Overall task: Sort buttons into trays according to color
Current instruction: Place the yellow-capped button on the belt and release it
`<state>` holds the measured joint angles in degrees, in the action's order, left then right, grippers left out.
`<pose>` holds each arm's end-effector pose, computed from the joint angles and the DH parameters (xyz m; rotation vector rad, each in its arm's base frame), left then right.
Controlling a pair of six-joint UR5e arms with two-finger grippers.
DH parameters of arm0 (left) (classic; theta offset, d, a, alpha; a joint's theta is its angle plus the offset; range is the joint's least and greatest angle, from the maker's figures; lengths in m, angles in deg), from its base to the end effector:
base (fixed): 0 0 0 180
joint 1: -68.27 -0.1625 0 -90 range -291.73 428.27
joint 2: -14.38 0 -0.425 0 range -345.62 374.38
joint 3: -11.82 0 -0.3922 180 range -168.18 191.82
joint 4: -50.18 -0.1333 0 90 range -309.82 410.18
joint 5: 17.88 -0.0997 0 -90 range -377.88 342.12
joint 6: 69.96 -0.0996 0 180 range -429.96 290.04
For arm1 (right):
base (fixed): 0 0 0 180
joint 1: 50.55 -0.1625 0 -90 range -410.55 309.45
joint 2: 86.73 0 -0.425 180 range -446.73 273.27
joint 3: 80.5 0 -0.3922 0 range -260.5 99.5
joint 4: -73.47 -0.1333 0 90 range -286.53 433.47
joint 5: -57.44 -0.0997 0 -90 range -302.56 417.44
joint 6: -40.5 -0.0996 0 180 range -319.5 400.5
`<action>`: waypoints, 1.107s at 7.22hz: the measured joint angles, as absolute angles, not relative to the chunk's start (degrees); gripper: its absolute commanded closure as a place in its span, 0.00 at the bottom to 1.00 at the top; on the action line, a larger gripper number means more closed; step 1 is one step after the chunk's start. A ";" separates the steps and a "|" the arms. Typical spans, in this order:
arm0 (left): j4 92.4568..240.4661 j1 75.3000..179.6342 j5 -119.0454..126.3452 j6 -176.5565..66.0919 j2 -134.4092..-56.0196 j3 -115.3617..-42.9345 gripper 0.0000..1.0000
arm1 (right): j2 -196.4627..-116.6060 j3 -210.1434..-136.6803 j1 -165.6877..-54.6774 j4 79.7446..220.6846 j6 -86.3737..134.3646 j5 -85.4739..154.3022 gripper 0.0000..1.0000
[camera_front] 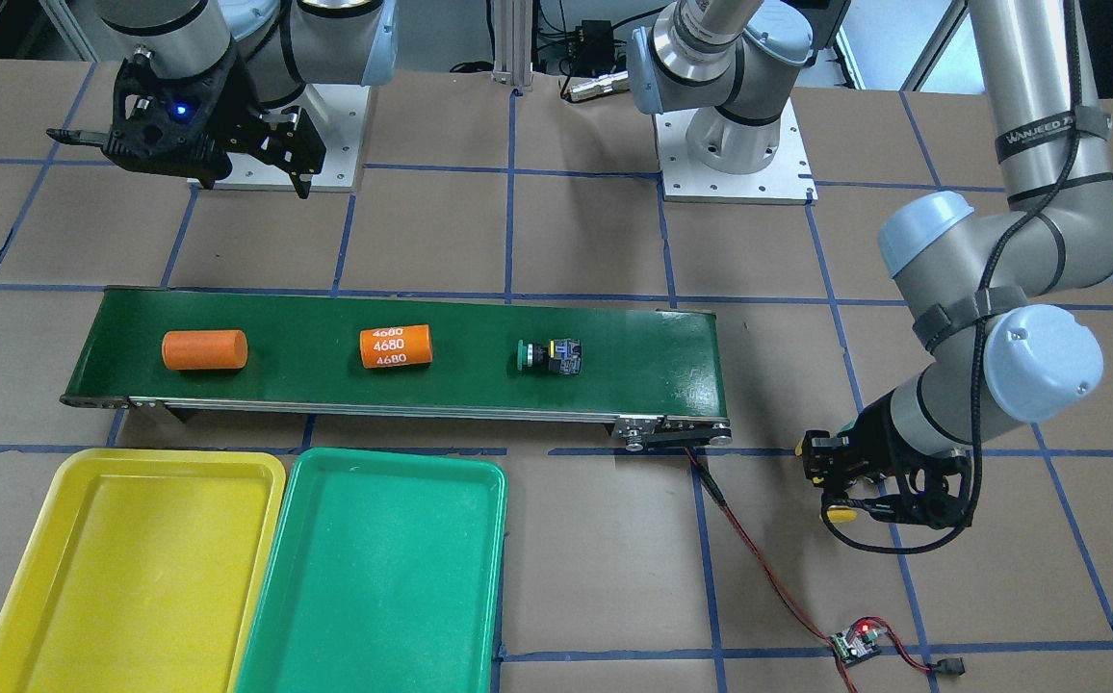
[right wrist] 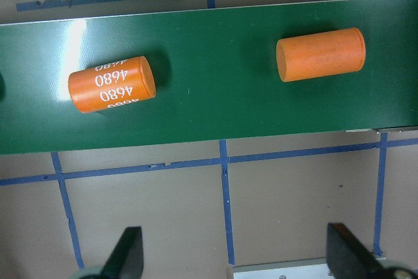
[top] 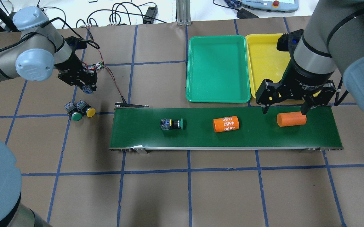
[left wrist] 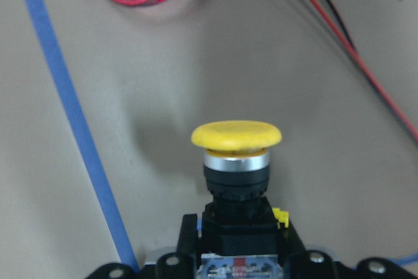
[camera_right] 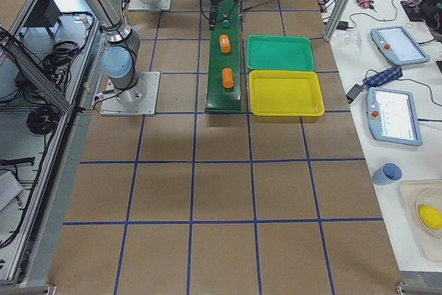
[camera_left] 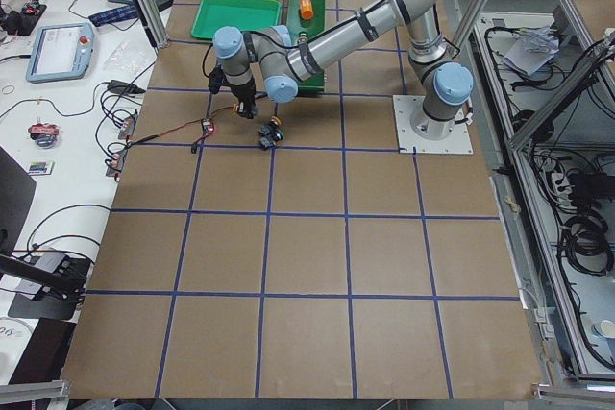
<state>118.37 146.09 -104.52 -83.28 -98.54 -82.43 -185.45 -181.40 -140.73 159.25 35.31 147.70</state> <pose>-0.0085 -0.6202 0.2665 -0.0263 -3.0614 -0.1200 0.1342 -0.4150 0.4576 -0.1363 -3.1240 -0.1743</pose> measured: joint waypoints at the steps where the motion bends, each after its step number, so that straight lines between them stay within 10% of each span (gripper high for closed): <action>1: 119.32 148.03 -103.90 -77.86 -96.08 -84.26 1.00 | -185.45 -181.46 -140.73 159.25 35.31 147.68 0.00; 7: 118.06 163.98 -101.99 -57.72 -85.26 -97.45 1.00 | -185.47 -181.60 -140.73 159.49 35.23 147.50 0.00; 8: 116.59 165.05 -102.02 -57.87 -85.76 -98.11 0.64 | -185.45 -181.63 -140.73 159.51 35.25 147.56 0.00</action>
